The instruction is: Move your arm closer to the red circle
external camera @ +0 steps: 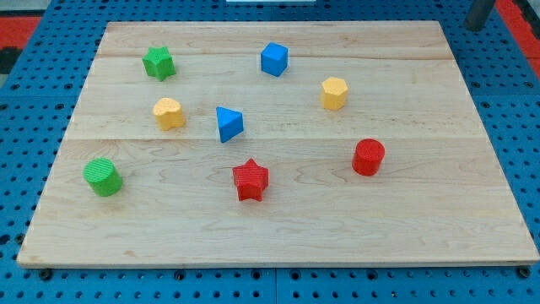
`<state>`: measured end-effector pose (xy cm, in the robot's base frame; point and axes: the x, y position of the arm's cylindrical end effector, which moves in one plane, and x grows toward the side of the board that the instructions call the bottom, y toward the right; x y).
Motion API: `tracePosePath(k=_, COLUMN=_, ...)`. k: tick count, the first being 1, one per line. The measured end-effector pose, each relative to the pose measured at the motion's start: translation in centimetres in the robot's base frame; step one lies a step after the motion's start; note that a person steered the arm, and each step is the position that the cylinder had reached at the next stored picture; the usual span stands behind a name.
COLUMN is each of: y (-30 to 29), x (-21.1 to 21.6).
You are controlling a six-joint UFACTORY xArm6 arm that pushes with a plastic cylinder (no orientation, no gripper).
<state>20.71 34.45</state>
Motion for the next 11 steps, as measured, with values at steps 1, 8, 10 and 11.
tracePosePath(k=1, y=0.1, x=0.0)
tracePosePath(k=8, y=-16.9, x=10.8)
tracePosePath(k=10, y=-9.9, x=20.8)
tracePosePath(k=11, y=-10.8, x=30.0)
